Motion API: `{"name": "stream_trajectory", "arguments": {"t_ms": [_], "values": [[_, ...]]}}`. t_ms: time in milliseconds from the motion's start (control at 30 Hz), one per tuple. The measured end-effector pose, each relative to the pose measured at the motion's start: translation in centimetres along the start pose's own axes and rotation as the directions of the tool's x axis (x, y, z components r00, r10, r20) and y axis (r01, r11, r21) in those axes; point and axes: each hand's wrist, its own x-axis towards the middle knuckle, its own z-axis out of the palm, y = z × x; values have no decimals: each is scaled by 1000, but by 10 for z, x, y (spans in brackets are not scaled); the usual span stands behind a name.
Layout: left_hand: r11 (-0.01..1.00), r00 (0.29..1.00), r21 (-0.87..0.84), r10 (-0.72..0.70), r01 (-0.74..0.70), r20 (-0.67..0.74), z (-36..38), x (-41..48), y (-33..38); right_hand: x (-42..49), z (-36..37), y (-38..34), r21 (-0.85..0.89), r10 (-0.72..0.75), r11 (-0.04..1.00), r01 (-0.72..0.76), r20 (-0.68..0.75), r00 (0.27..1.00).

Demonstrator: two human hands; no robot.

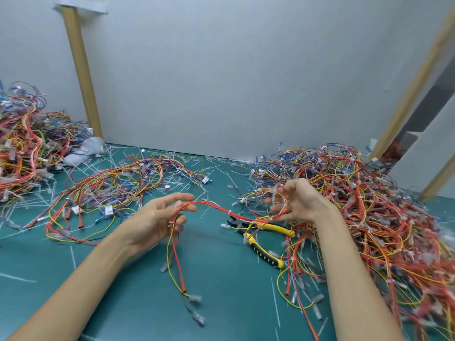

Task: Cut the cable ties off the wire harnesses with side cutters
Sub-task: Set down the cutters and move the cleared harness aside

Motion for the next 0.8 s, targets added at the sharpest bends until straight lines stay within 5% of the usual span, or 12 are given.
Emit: {"name": "stream_trajectory", "arguments": {"t_ms": [267, 600, 800], "values": [[997, 996, 74, 4, 2, -92, -2, 2, -2, 4, 10, 4, -23, -41, 999, 43, 79, 996], [977, 936, 214, 90, -16, -341, 2, 6, -5, 12, 35, 9, 537, -410, 815, 217, 270, 871], [943, 874, 330, 192, -39, -446, 3, 5, -6, 3, 45, 3, 554, -525, 781, 290, 329, 785]]}}
